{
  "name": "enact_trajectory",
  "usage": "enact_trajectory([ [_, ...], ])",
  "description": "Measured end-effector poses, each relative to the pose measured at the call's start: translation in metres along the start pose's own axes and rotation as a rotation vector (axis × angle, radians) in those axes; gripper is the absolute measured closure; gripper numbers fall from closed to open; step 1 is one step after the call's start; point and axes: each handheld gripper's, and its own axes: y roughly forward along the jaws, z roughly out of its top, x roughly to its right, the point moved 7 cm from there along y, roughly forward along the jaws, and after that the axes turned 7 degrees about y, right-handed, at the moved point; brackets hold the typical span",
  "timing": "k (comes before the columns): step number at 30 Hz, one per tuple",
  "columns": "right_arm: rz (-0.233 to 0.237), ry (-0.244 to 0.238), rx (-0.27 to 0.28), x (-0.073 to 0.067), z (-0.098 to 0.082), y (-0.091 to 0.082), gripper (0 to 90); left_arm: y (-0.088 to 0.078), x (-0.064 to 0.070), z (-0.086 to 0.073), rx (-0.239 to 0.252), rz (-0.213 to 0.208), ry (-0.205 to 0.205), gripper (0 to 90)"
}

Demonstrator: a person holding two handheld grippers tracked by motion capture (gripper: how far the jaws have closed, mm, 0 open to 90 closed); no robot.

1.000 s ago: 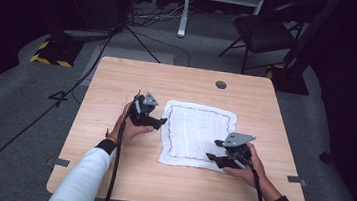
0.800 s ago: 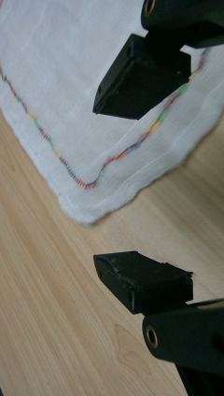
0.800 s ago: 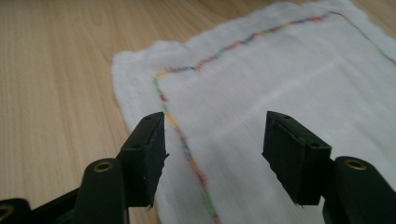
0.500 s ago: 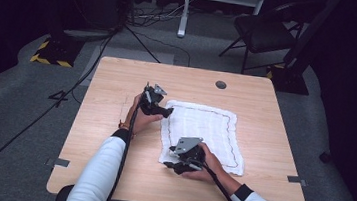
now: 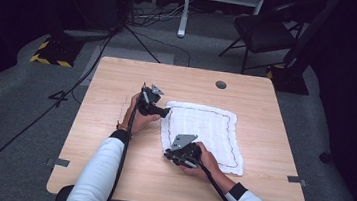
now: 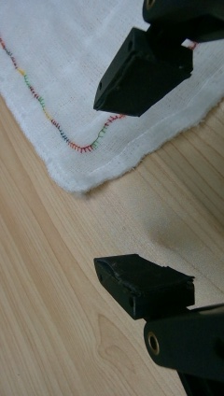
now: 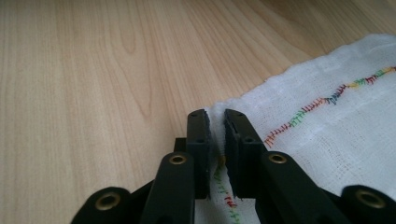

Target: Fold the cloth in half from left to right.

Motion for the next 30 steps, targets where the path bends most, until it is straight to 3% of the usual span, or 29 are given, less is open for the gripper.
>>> enact_trajectory([
  [5, 0.035, -0.030, -0.012, -0.015, -0.003, -0.004, 82.5, 0.002, 0.001, -0.001, 0.005, -0.012, -0.032, 20.1],
  [12, 0.082, -0.074, -0.026, -0.043, -0.002, -0.004, 82.5, 0.010, 0.012, -0.003, -0.029, -0.058, -0.006, 17.5],
  [16, 0.092, -0.094, -0.031, -0.050, -0.006, -0.008, 82.5, 0.014, 0.019, -0.004, -0.045, -0.073, 0.022, 17.6],
  [18, 0.100, -0.082, -0.028, -0.051, -0.008, -0.011, 82.4, 0.015, 0.022, -0.005, -0.055, -0.077, 0.037, 17.7],
  [22, 0.101, -0.086, -0.026, -0.052, -0.012, -0.015, 82.3, 0.014, 0.024, -0.006, -0.044, -0.089, 0.042, 21.0],
  [23, 0.101, -0.088, -0.026, -0.052, -0.012, -0.016, 82.3, 0.012, 0.025, -0.006, -0.039, -0.111, 0.061, 24.0],
  [25, 0.100, -0.085, -0.029, -0.051, -0.013, -0.017, 82.3, 0.010, 0.030, -0.006, -0.031, -0.145, 0.092, 39.4],
  [30, 0.091, -0.075, -0.024, -0.044, -0.015, -0.021, 82.4, 0.005, 0.033, -0.006, -0.057, -0.195, 0.119, 69.0],
])
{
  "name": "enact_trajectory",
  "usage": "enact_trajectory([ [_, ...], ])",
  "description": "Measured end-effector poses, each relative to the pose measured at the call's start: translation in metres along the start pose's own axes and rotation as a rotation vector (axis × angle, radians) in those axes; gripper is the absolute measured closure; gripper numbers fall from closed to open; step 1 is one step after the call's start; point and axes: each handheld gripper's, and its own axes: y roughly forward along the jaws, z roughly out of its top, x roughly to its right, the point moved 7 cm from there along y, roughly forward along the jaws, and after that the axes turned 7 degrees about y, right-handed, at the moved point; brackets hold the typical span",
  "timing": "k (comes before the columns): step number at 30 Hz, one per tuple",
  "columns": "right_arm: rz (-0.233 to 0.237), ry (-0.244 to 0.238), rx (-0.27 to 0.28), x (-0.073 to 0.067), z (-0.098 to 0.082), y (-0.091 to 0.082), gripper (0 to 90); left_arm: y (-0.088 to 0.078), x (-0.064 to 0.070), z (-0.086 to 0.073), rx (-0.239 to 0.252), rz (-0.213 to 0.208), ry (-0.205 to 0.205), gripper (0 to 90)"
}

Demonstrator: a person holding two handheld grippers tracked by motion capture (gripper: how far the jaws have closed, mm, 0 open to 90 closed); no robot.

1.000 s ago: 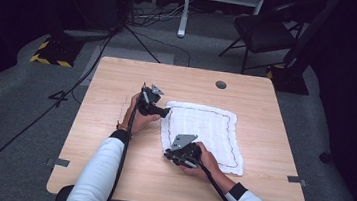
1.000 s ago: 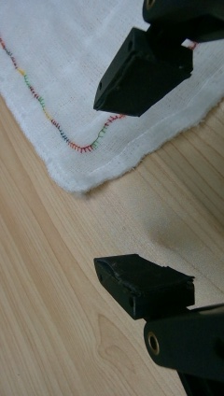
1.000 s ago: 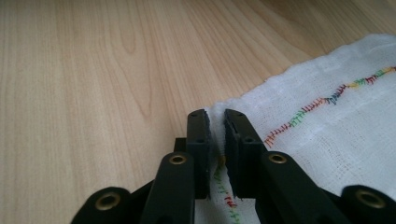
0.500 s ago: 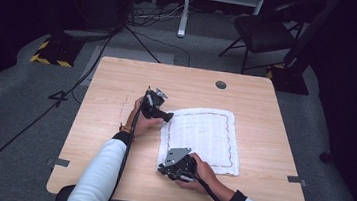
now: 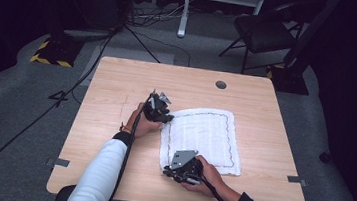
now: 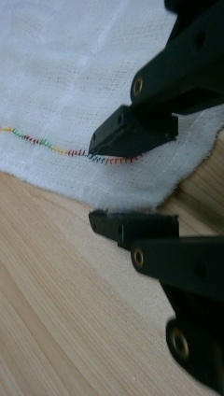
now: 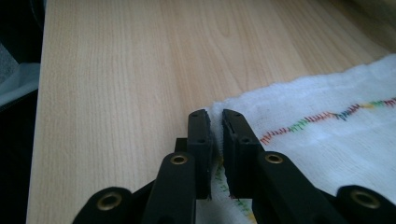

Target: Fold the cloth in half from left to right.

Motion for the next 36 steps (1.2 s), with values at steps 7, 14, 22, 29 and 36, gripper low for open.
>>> enact_trajectory([
  [7, -0.040, 0.021, 0.066, 0.009, 0.006, -0.012, 82.6, -0.014, -0.015, -0.010, -0.006, 0.028, 0.004, 84.6],
  [14, -0.073, 0.017, 0.123, 0.009, 0.015, -0.017, 82.7, -0.036, -0.022, -0.012, 0.029, 0.046, 0.011, 85.6],
  [22, -0.095, -0.007, 0.169, 0.010, 0.029, -0.024, 82.9, -0.059, -0.030, -0.014, 0.082, 0.073, -0.018, 86.0],
  [29, -0.112, -0.021, 0.194, 0.006, 0.039, -0.029, 83.0, -0.076, -0.032, -0.012, 0.130, 0.085, -0.041, 86.1],
  [36, -0.145, 0.019, 0.233, 0.017, 0.037, -0.051, 83.1, -0.074, -0.021, 0.016, 0.186, 0.119, 0.025, 86.5],
])
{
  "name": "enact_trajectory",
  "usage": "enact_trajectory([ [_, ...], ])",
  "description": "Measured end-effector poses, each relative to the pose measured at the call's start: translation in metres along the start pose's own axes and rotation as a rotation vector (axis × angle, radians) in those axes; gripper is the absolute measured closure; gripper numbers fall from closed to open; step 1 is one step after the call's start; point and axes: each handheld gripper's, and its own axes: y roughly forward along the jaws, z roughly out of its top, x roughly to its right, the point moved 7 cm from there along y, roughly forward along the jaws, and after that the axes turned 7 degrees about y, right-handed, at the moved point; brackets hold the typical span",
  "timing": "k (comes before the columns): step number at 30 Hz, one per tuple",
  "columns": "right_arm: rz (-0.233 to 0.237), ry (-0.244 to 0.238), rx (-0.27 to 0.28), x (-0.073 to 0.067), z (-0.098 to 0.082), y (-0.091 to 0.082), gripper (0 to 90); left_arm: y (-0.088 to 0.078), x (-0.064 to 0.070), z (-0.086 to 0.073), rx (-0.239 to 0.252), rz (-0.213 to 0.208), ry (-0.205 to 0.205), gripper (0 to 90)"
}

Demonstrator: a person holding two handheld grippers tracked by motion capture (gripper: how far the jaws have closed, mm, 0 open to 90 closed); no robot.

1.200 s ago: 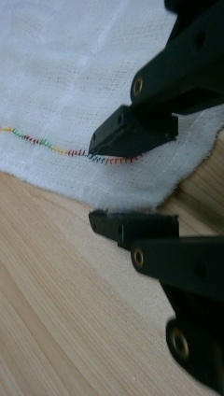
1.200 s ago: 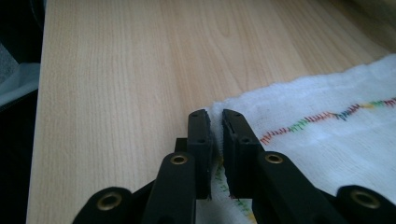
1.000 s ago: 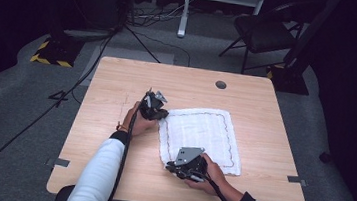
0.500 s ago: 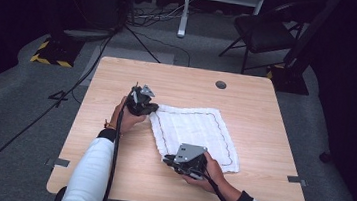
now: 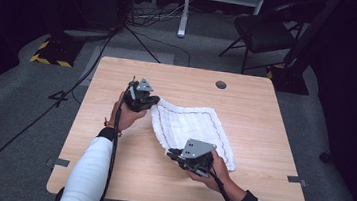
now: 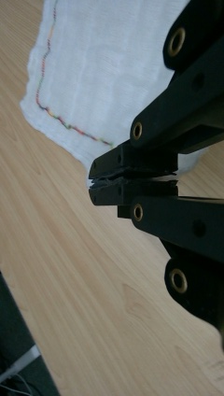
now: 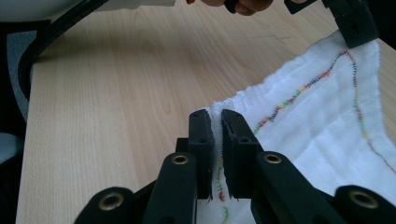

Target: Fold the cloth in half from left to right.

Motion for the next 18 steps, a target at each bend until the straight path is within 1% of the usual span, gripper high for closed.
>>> enact_trajectory([
  [2, -0.017, 0.016, 0.005, 0.006, -0.003, -0.008, 83.1, 0.008, 0.005, 0.006, -0.008, -0.002, 0.018, 86.4],
  [3, -0.022, 0.020, 0.005, 0.009, -0.005, -0.011, 83.1, 0.013, 0.008, 0.010, -0.006, -0.011, 0.015, 86.5],
  [4, -0.029, 0.027, 0.004, 0.012, -0.006, -0.015, 83.1, 0.017, 0.010, 0.013, -0.005, -0.008, 0.020, 86.5],
  [5, -0.036, 0.031, 0.006, 0.015, -0.008, -0.019, 83.1, 0.023, 0.013, 0.018, 0.000, -0.018, 0.014, 86.4],
  [7, -0.051, 0.039, 0.007, 0.020, -0.012, -0.026, 83.1, 0.030, 0.017, 0.024, 0.005, -0.023, 0.012, 86.5],
  [9, -0.071, 0.052, 0.004, 0.026, -0.019, -0.035, 83.1, 0.039, 0.019, 0.030, 0.003, -0.013, 0.020, 86.4],
  [10, -0.078, 0.057, 0.002, 0.029, -0.021, -0.038, 83.1, 0.044, 0.021, 0.033, 0.000, -0.019, 0.012, 86.4],
  [12, -0.100, 0.073, 0.001, 0.037, -0.028, -0.047, 83.2, 0.053, 0.023, 0.039, -0.001, -0.015, 0.012, 86.4],
  [13, -0.107, 0.079, 0.001, 0.039, -0.031, -0.051, 83.1, 0.058, 0.025, 0.042, 0.003, -0.019, 0.006, 86.4],
  [14, -0.118, 0.089, 0.001, 0.043, -0.034, -0.056, 83.1, 0.062, 0.026, 0.044, 0.000, -0.020, 0.012, 86.4],
  [15, -0.129, 0.098, 0.002, 0.047, -0.037, -0.060, 83.1, 0.067, 0.029, 0.047, 0.003, -0.030, 0.005, 86.4],
  [17, -0.158, 0.117, -0.003, 0.056, -0.045, -0.070, 83.1, 0.076, 0.034, 0.054, 0.003, -0.032, 0.007, 86.4],
  [18, -0.168, 0.126, -0.005, 0.059, -0.049, -0.074, 83.1, 0.079, 0.036, 0.056, 0.002, -0.041, 0.005, 86.4],
])
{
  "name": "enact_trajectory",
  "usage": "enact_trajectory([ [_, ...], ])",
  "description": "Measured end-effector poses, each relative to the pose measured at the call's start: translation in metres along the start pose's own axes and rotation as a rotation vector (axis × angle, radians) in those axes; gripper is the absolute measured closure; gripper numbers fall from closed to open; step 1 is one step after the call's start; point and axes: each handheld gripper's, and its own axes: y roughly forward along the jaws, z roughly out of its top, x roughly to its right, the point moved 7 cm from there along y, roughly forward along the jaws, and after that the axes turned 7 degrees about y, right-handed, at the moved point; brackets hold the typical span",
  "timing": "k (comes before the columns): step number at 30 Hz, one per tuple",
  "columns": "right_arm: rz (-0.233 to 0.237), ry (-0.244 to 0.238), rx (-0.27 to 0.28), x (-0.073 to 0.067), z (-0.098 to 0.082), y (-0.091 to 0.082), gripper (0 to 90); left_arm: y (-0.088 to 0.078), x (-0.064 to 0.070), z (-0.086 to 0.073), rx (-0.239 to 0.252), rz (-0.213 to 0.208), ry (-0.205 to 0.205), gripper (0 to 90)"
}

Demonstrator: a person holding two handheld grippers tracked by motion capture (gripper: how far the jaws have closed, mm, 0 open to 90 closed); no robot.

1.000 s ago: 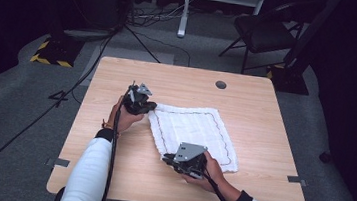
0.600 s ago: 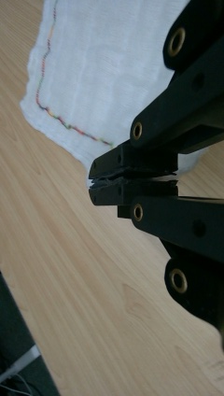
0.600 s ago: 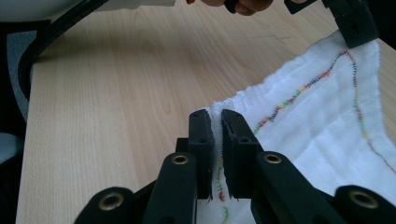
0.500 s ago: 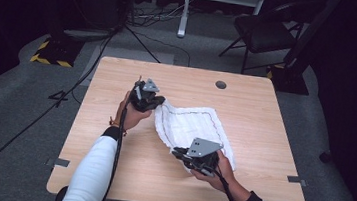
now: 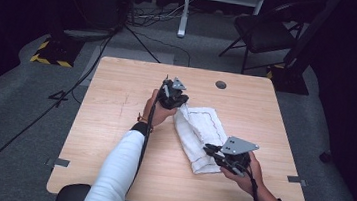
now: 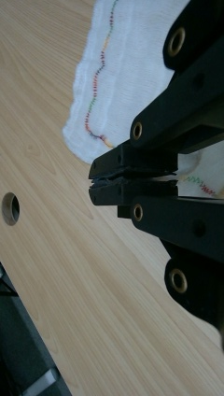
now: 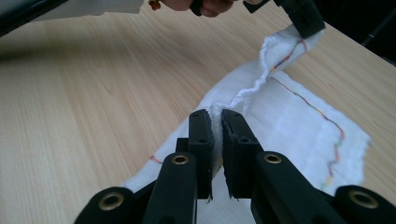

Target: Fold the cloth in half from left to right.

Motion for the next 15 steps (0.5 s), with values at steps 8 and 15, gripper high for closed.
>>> enact_trajectory([
  [8, -0.055, 0.058, -0.025, 0.025, -0.024, -0.021, 83.1, 0.026, 0.019, 0.019, -0.009, -0.022, 0.046, 86.6],
  [15, -0.095, 0.082, -0.059, 0.039, -0.044, -0.032, 83.0, 0.050, 0.029, 0.028, 0.004, -0.042, 0.042, 86.5],
])
